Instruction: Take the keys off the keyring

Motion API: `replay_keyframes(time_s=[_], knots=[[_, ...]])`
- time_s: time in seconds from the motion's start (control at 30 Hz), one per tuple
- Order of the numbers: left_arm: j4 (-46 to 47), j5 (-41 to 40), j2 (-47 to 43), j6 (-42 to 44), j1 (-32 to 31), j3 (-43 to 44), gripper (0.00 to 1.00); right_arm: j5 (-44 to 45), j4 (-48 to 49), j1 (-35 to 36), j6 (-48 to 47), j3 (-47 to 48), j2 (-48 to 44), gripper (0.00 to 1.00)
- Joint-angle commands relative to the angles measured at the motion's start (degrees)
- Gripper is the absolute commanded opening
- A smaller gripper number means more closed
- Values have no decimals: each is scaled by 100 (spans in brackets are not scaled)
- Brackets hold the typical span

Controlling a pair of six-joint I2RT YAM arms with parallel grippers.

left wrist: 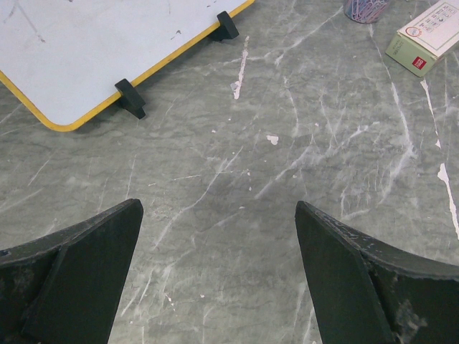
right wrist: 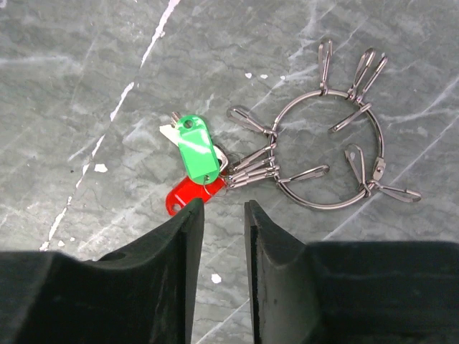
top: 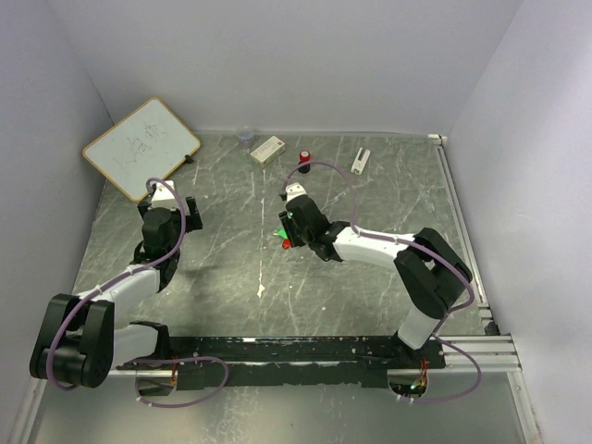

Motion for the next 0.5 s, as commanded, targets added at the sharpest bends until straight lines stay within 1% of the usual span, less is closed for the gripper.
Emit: replay_keyframes(time_s=[0.0, 0.07, 0.2, 0.3, 0.47], knots=[[195, 52, -40, -36, -37, 131, 99, 54, 120, 18, -134, -52, 123, 99], [203, 61, -40, -36, -37, 134, 99, 90, 147, 18, -163, -62, 167, 100], [204, 63, -3, -35, -33, 143, 99, 200, 197, 22, -254, -31, 279, 99], [203, 73, 21, -27, -37, 162, 99, 270, 206, 16, -312, 54, 408, 95], [201, 50, 22, -22, -37, 164, 99, 222, 238, 15, -364, 195, 578, 92]])
